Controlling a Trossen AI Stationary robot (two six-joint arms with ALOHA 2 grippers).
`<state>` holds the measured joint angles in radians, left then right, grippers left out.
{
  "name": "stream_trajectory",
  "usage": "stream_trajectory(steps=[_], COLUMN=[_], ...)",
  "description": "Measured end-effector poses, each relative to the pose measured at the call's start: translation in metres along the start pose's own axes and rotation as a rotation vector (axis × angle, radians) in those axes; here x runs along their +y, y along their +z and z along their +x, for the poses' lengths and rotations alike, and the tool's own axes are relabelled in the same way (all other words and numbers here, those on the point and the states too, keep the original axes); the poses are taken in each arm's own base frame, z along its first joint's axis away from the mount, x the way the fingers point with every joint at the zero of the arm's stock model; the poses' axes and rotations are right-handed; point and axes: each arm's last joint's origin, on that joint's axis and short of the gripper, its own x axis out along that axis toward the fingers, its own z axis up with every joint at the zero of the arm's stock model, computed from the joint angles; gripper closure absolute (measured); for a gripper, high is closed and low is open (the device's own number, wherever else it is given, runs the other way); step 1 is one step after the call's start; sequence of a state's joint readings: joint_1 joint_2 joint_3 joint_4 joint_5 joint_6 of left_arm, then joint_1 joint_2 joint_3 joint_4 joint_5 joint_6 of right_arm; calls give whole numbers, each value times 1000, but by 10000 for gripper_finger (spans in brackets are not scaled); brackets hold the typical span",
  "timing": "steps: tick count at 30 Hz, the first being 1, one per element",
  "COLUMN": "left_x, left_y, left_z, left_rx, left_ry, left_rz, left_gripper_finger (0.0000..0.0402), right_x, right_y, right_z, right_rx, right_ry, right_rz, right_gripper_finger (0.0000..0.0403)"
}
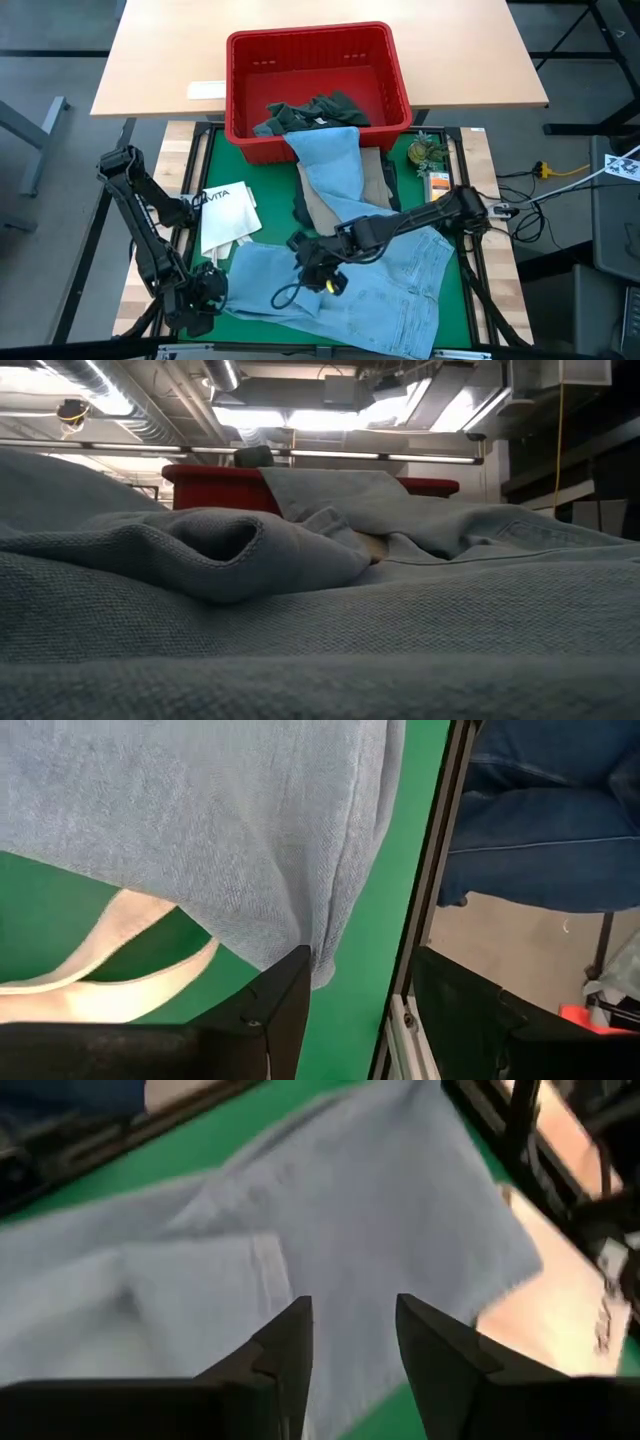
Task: Fold laundry
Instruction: Remove the blue pants from the laundry bin
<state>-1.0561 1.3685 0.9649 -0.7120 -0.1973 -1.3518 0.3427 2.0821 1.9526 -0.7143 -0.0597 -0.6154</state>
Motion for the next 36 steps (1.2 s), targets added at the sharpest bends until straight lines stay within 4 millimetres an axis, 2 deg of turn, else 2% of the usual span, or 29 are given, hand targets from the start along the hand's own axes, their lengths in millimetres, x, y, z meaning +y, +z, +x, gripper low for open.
stream_trajectory(steps=[7,15,19,29,32,36], left_x=[0,-2,-1,-1,-1,-1], left_y=[1,1,1,2,3,3], left_z=[0,0,0,0,0,0], left_rx=[-29,-33,-33,-56,-93,-106], left_ry=[7,-12,-11,-5,3,6], left_rz=[0,-4,-4,-10,-11,-11], left_gripper_finger=[233,233,233,233,233,233], right_x=[-2,8,14,21,21,21], right_y=[-15,-34,-43,-49,-48,-48], right_z=[45,97,113,116,116,115], right_rx=[-54,-20,10,20,14,15], right_ry=[109,176,198,311,319,322], right_rz=[20,30,36,56,56,53], right_gripper_finger=[260,260,260,272,306,379])
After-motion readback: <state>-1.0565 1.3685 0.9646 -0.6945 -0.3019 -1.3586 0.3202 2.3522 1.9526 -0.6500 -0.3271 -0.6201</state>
